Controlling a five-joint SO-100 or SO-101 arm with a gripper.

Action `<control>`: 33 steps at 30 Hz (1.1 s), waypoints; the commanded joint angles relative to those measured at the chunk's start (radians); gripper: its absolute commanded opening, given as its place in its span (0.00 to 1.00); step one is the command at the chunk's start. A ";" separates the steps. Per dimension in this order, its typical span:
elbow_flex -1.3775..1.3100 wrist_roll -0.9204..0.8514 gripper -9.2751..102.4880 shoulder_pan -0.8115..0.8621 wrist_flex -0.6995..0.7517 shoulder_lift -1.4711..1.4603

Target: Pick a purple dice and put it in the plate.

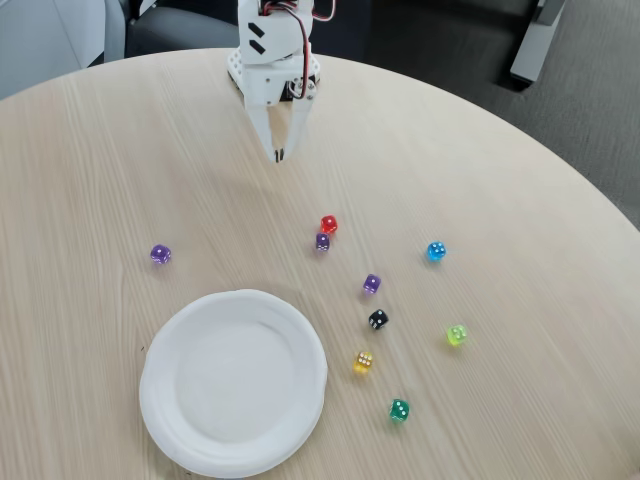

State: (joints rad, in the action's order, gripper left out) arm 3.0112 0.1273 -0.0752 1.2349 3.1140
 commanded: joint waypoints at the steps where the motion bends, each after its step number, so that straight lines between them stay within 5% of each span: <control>1: -0.006 0.018 0.08 -0.006 0.000 -0.003; 13: -0.190 0.163 0.11 -0.008 0.000 -0.095; 33: -1.135 0.561 0.17 0.009 0.014 -1.328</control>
State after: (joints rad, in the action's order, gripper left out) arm 1.9804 0.6780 -0.0736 1.2395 1.8515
